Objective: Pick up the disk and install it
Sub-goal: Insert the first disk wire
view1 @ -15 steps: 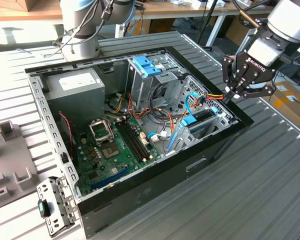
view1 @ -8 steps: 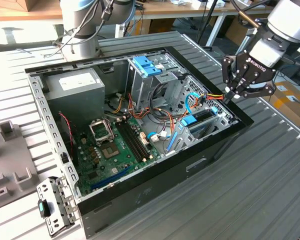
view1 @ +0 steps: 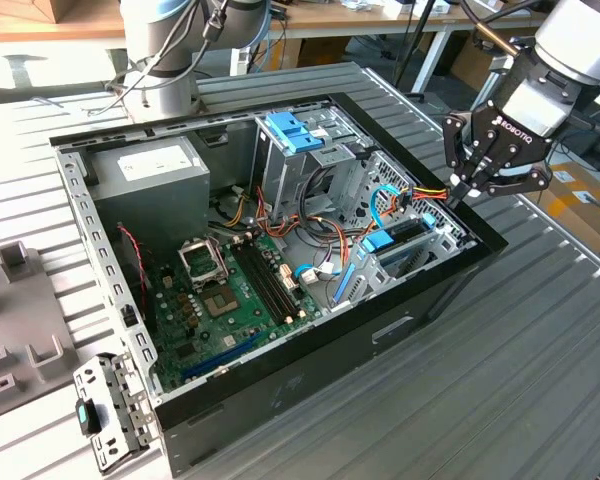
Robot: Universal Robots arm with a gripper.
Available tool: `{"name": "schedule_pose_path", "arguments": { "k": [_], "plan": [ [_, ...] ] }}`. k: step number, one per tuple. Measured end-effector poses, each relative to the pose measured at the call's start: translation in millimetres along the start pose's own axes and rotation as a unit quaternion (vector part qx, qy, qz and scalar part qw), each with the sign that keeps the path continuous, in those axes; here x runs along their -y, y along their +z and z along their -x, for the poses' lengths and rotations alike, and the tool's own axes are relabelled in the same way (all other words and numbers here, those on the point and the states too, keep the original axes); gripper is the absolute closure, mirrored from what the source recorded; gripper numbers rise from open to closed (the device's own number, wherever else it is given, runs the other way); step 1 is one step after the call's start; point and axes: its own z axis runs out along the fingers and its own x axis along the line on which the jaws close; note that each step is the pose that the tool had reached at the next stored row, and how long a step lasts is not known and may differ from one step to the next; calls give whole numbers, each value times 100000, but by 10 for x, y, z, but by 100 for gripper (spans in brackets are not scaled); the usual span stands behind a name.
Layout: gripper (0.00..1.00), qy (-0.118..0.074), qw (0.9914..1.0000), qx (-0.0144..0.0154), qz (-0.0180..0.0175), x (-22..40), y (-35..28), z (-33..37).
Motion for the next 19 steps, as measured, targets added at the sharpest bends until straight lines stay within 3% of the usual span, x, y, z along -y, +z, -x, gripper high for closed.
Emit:
{"name": "schedule_pose_path", "arguments": {
  "k": [12,19],
  "plan": [
    [89,-3645,99933,-85,285,0,0,0],
    [89,-5448,99850,-127,427,0,0,0]
  ]
}}
